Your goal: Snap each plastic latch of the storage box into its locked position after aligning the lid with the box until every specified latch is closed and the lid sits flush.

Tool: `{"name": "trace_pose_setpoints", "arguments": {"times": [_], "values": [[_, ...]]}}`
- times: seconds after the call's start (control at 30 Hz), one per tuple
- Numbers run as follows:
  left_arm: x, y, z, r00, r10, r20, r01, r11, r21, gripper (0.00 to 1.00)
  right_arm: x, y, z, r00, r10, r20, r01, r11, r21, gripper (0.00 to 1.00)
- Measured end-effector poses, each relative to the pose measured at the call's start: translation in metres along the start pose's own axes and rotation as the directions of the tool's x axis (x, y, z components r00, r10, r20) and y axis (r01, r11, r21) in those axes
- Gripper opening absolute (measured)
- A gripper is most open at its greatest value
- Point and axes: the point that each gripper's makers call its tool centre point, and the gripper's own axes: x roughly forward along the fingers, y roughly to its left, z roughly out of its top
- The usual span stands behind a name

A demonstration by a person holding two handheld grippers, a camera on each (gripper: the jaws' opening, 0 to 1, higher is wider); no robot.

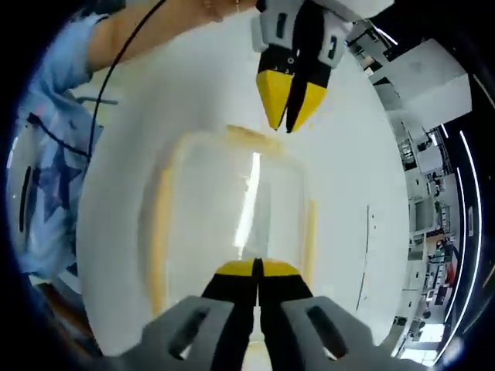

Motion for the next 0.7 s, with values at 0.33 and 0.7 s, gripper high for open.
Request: {"name": "trace_pose_setpoints", "arguments": {"times": [0.33, 0.7], "values": [[0.005, -0.005, -0.011, 1.0, -0.026, 0.008, 0.026, 1.0, -0.016, 0.04, -0.001, 0.001, -0.002, 1.0, 0.007, 0.011, -0.008, 1.0, 0.01, 0.0], [0.013, -0.007, -0.017, 0.999, -0.044, 0.02, 0.045, 0.999, -0.027, 0.04, -0.002, -0.001, -0.002, 1.0, 0.016, 0.001, -0.016, 1.0, -0.007, 0.0]]}}
